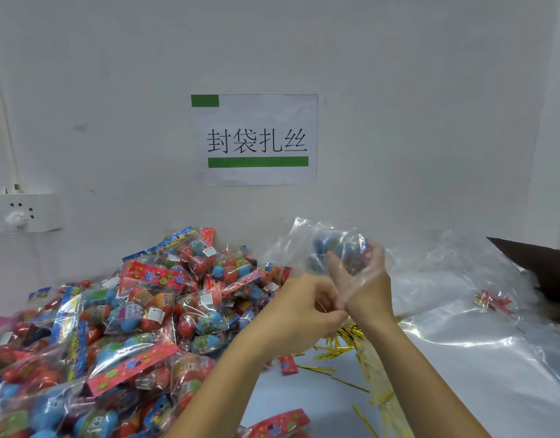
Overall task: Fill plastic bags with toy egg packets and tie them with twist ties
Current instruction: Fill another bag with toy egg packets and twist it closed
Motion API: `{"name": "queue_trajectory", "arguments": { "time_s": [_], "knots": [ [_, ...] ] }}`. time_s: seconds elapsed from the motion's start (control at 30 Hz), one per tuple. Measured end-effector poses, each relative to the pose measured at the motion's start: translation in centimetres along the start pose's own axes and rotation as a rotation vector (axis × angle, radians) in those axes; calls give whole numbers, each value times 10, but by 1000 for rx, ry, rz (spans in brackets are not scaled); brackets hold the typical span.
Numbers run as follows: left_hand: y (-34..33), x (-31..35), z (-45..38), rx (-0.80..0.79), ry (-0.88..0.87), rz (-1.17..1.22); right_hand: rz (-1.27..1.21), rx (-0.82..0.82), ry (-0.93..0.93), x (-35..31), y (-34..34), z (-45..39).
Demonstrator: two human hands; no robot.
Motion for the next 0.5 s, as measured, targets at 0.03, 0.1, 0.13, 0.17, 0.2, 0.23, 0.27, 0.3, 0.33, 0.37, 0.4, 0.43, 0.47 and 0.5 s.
{"name": "queue_trajectory", "arguments": {
  "time_s": [0.03, 0.1, 0.13, 0.17, 0.2, 0.23, 0.27, 0.3, 0.33, 0.37, 0.4, 0.43, 0.47, 0.5],
  "knots": [
    [-1, 1, 1, -45, -11, 53, -11, -4, -16, 3, 1, -1],
    [-2, 5, 3, -107, -39, 124, 26, -30, -30, 10, 2, -5],
    [-1, 6, 3, -102, -59, 127, 34, -32, -33, 12, 2, -6],
    [4, 8, 3, -56, -84, 112, 23, -27, -38, 12, 1, -6],
    [12, 9, 2, 37, -118, 80, -1, -14, -38, 14, 2, -8],
    [23, 10, 2, 165, -164, 34, -9, -24, -41, 14, 0, -8],
    [34, 13, 3, 316, -230, -41, -3, -59, -29, 13, -2, -9],
    [43, 21, 8, 458, -310, -150, 16, -118, -9, 10, -6, -8],
    [48, 29, 13, 556, -382, -270, 25, -174, 34, 4, -9, -5],
    [48, 35, 16, 593, -427, -369, 29, -232, 86, -3, -13, -1],
    [45, 37, 15, 575, -430, -443, 40, -270, 126, -9, -15, 4],
    [41, 37, 12, 524, -402, -489, 77, -304, 157, -15, -18, 8],
    [37, 33, 8, 462, -349, -507, 109, -343, 197, -24, -22, 13],
    [34, 28, 5, 400, -291, -511, 127, -395, 225, -30, -28, 17]
  ]
}}
Point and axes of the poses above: each hand's wrist, its own z-axis away from the middle knuckle, its own y-axis out of the back of the hand, x = y × z, the point moved 8 cm from there along -z, towards the middle knuckle, and after that the axes turned 8 degrees about z, right-handed, at the moved point
